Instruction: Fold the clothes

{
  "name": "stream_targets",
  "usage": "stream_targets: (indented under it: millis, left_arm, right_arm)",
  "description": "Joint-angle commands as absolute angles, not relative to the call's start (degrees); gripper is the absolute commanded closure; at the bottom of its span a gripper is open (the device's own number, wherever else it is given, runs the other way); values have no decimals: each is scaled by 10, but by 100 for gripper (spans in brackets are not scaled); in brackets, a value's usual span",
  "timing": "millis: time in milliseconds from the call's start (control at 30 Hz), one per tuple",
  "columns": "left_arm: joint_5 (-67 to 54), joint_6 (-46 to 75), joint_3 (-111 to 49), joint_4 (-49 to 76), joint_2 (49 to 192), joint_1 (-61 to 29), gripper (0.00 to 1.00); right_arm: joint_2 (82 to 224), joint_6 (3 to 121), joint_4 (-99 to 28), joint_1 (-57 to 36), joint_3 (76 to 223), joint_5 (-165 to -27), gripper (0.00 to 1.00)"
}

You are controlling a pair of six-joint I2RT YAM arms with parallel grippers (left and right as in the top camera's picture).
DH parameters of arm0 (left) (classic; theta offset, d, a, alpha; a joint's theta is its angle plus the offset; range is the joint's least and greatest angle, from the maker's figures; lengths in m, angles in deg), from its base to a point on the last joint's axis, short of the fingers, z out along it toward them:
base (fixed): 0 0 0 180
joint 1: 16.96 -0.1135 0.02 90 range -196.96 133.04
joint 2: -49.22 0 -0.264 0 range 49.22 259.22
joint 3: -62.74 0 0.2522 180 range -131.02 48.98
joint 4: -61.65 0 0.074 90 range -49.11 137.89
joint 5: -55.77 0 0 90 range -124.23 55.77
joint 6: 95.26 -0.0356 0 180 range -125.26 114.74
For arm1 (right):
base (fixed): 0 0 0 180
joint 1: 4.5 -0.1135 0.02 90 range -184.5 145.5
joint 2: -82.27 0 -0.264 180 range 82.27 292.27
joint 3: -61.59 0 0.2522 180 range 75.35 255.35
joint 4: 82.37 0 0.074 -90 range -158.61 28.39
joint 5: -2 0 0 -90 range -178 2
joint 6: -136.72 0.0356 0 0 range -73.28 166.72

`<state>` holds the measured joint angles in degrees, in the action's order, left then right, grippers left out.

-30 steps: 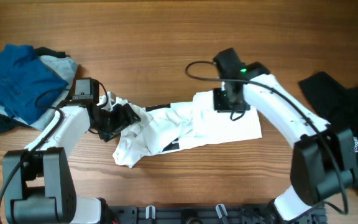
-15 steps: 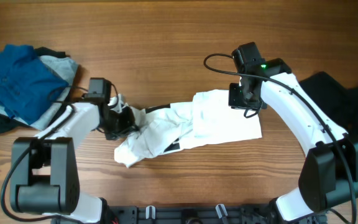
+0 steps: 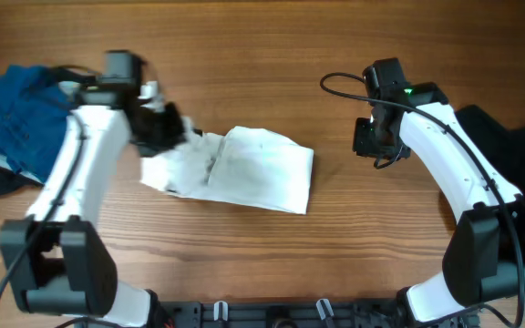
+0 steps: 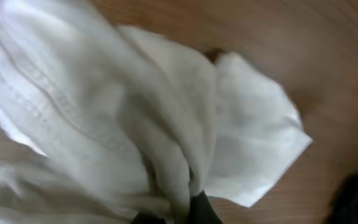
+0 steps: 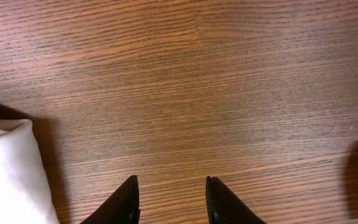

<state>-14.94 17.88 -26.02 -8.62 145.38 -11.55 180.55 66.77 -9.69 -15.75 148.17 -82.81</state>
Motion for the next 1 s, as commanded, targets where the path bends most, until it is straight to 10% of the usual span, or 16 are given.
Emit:
stream_targets:
  millis: [0, 467, 600, 833, 967]
  left_arm:
    - [-123, 272, -270, 8, 1449, 14, 96]
    - [-182, 327, -270, 77, 1536, 171, 92]
    - [-58, 216, -275, 125, 1531, 170, 47]
    - [-155, 178, -332, 14, 1431, -30, 45]
    - [-155, 179, -323, -29, 1468, -107, 43]
  right_arm:
    - [1795, 647, -98, -157, 1492, -840, 64]
    - [1795, 632, -94, -157, 1492, -869, 65]
    - [1795, 628, -101, -157, 1492, -886, 62]
    - [1795, 418, -227, -177, 1492, -1202, 52]
    - [1804, 424, -322, -273, 1492, -1127, 34]
